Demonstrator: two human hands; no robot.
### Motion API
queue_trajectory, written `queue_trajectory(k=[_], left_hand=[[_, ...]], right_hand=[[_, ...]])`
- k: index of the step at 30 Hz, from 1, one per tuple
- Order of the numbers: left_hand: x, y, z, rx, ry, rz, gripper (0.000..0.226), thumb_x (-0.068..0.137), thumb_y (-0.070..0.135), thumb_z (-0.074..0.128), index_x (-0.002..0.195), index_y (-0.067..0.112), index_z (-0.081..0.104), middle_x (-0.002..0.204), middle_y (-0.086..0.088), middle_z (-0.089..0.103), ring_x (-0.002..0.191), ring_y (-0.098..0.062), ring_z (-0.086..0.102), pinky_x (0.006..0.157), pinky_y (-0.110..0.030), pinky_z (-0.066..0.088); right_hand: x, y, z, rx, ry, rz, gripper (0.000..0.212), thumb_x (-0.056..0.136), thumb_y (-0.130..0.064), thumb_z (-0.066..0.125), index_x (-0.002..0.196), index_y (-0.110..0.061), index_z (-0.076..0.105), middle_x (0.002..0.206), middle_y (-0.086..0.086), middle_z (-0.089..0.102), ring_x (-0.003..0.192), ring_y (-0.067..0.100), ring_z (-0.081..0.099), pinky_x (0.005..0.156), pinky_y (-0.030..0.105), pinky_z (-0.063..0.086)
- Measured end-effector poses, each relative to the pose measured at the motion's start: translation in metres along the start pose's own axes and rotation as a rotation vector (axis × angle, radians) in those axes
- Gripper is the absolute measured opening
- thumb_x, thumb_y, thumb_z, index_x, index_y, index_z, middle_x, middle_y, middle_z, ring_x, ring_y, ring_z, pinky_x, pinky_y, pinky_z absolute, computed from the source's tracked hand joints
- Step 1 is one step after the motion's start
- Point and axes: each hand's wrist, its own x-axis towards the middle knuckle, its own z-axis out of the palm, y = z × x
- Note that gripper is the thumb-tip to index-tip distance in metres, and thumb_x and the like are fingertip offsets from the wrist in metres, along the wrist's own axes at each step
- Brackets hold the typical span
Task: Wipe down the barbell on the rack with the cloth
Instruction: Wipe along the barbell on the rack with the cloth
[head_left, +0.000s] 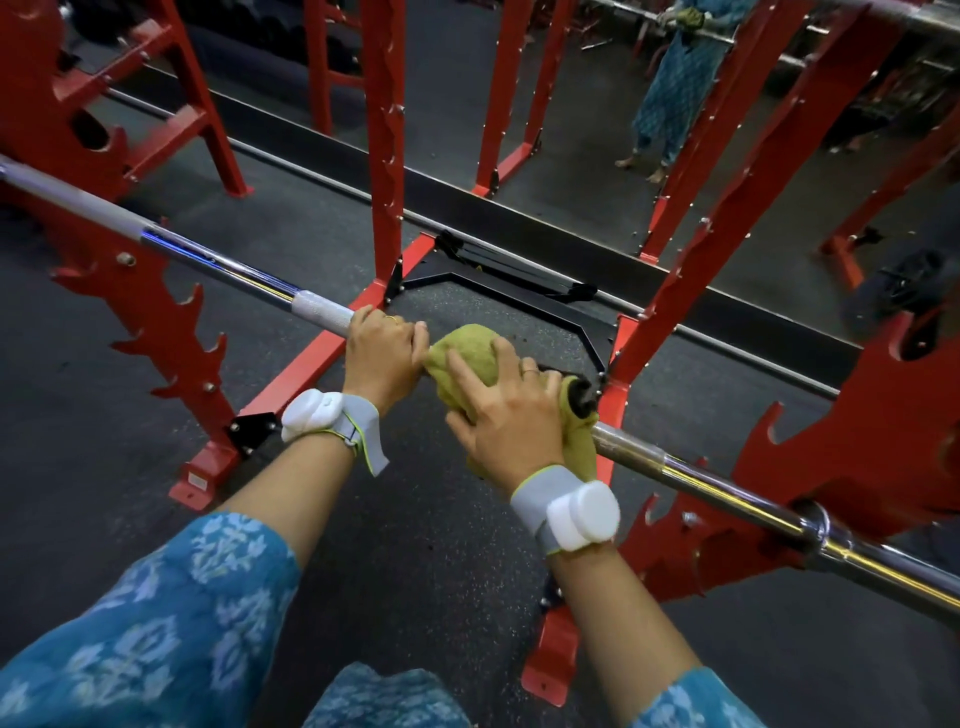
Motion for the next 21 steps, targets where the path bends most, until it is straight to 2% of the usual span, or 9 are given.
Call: queue_trajectory(k=[3,6,9,11,13,16,19,21], left_hand=[[0.000,0.001,0.000,-0.007,0.033,-0.012,0.048,0.084,0.021,0.038,0.048,0.001,0.061,0.048,-0.015,0.058,0.048,-0.031,0.051,0.076,-0.036,0.039],[0.001,0.003,0.000,-0.016,0.058,-0.036,0.046,0.084,0.020,0.039,0.048,0.000,0.061,0.048,-0.014,0.057,0.048,-0.030,0.050,0.076,-0.038,0.032],[0.000,0.003,-0.001,-0.018,0.051,-0.044,0.046,0.084,0.019,0.039,0.049,0.000,0.061,0.048,-0.014,0.057,0.049,-0.030,0.049,0.076,-0.037,0.032],[0.000,0.003,0.000,-0.024,0.053,-0.025,0.046,0.085,0.020,0.039,0.049,0.001,0.062,0.049,-0.014,0.057,0.050,-0.030,0.050,0.076,-0.038,0.031],[-0.002,0.002,0.001,-0.025,0.050,-0.008,0.048,0.086,0.020,0.037,0.050,0.003,0.062,0.049,-0.014,0.057,0.051,-0.030,0.050,0.076,-0.038,0.030],[-0.002,0.001,0.002,-0.017,0.034,0.000,0.048,0.086,0.020,0.035,0.049,0.004,0.060,0.049,-0.013,0.056,0.051,-0.030,0.049,0.076,-0.038,0.030],[-0.002,0.002,0.001,-0.037,0.046,-0.023,0.047,0.085,0.019,0.037,0.048,0.002,0.059,0.049,-0.013,0.056,0.051,-0.030,0.049,0.076,-0.039,0.031],[-0.001,0.003,0.001,-0.048,0.050,-0.035,0.047,0.086,0.020,0.037,0.049,0.002,0.060,0.049,-0.013,0.056,0.051,-0.030,0.049,0.076,-0.038,0.031]], right_hand=[[-0.014,0.014,-0.001,-0.013,0.042,0.047,0.055,0.063,-0.047,0.066,0.115,-0.031,0.065,0.114,0.016,0.061,0.077,0.034,0.059,0.065,0.040,0.045],[-0.003,0.015,-0.010,0.009,-0.005,0.272,0.047,0.068,-0.046,0.058,0.112,-0.029,0.066,0.105,0.013,0.061,0.076,0.034,0.059,0.067,0.039,0.043],[0.021,0.007,-0.016,0.118,-0.157,0.433,0.044,0.082,-0.044,0.057,0.123,-0.028,0.057,0.111,0.013,0.055,0.097,0.036,0.055,0.082,0.045,0.038],[0.027,-0.001,-0.014,0.136,-0.150,0.328,0.044,0.078,-0.042,0.064,0.118,-0.026,0.060,0.110,0.013,0.057,0.094,0.037,0.056,0.080,0.045,0.039],[0.024,-0.008,-0.010,0.110,-0.110,0.160,0.048,0.064,-0.039,0.077,0.109,-0.024,0.065,0.107,0.015,0.061,0.083,0.037,0.059,0.072,0.046,0.044],[0.007,-0.007,-0.006,0.083,-0.052,0.007,0.058,0.053,-0.036,0.084,0.108,-0.026,0.068,0.117,0.015,0.062,0.083,0.036,0.060,0.069,0.045,0.047],[-0.013,0.008,-0.008,0.052,0.006,0.018,0.055,0.056,-0.037,0.081,0.109,-0.027,0.068,0.121,0.011,0.061,0.083,0.035,0.060,0.068,0.041,0.046],[-0.018,0.016,-0.011,0.043,0.026,0.108,0.048,0.064,-0.041,0.067,0.110,-0.028,0.067,0.119,0.010,0.062,0.080,0.033,0.059,0.067,0.039,0.044]])
